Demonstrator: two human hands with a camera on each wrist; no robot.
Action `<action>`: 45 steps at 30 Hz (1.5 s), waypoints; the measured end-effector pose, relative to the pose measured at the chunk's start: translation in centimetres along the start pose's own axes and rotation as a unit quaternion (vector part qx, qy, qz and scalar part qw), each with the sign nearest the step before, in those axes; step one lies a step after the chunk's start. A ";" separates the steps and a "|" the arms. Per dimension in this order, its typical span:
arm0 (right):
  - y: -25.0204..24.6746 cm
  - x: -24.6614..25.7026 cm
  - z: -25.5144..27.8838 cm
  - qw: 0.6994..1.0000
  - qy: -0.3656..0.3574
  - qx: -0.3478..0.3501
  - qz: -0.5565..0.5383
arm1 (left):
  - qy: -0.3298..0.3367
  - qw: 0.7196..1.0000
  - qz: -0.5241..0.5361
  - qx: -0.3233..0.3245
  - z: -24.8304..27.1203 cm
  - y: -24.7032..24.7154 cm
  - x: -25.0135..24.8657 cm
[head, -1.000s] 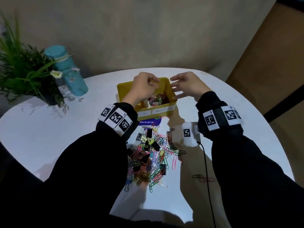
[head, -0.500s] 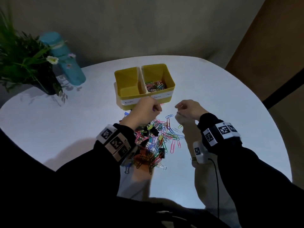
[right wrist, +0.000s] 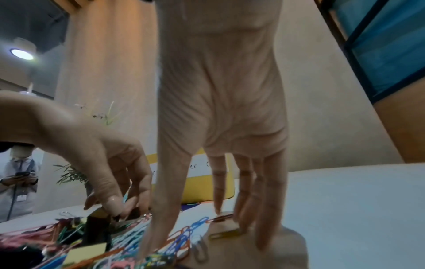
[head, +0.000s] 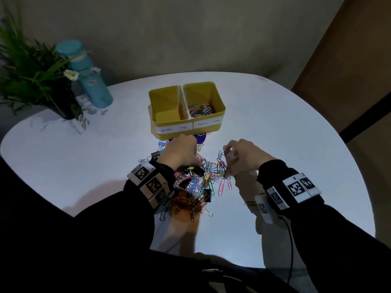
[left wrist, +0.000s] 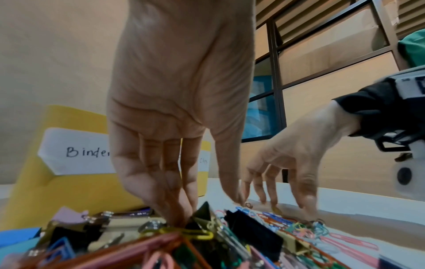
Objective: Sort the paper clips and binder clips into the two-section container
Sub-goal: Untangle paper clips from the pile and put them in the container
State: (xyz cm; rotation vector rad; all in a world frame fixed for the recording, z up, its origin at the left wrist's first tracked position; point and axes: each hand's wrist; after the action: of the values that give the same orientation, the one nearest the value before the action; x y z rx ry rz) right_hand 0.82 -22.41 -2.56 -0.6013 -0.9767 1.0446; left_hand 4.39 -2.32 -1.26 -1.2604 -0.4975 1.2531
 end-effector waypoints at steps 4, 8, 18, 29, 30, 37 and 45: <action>1.8 0.7 0.3 0.999 -0.024 -0.004 0.033 | -0.003 0.999 -0.032 0.003 -0.4 0.5 -1.1; 3.0 1.9 -1.1 0.997 -0.072 -0.043 0.002 | 0.005 1.000 -0.021 0.001 -0.7 0.6 -2.3; 3.0 0.7 -1.4 0.990 -0.108 -0.076 -0.050 | 0.022 0.991 0.133 0.021 -0.5 -0.3 -0.2; 0.3 -0.9 0.1 0.925 -0.038 -0.040 -0.376 | 0.016 0.910 0.404 -0.091 0.5 -0.6 0.2; 0.0 -1.1 0.0 0.924 -0.032 -0.048 -0.379 | 0.008 0.900 0.426 -0.091 0.4 -0.4 -0.4; -0.9 -1.3 0.4 0.932 0.019 -0.128 -0.340 | -0.002 0.909 0.399 -0.123 -1.6 1.6 -2.9; 1.3 -0.5 2.4 0.991 0.038 -0.064 -0.111 | 0.098 0.995 0.006 0.010 0.4 1.8 -1.0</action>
State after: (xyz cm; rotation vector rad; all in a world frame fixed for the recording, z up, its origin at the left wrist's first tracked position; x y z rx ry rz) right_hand -1.96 -22.42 -2.73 -0.6170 -1.0238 0.7612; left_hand 3.03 -3.36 -2.38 -1.3551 -0.3355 1.1277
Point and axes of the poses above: each hand's wrist, its own z-axis away from the middle knuckle, its own y-axis out of the palm, x = y × z, and after that the axes turned 5 degrees about y, right-handed
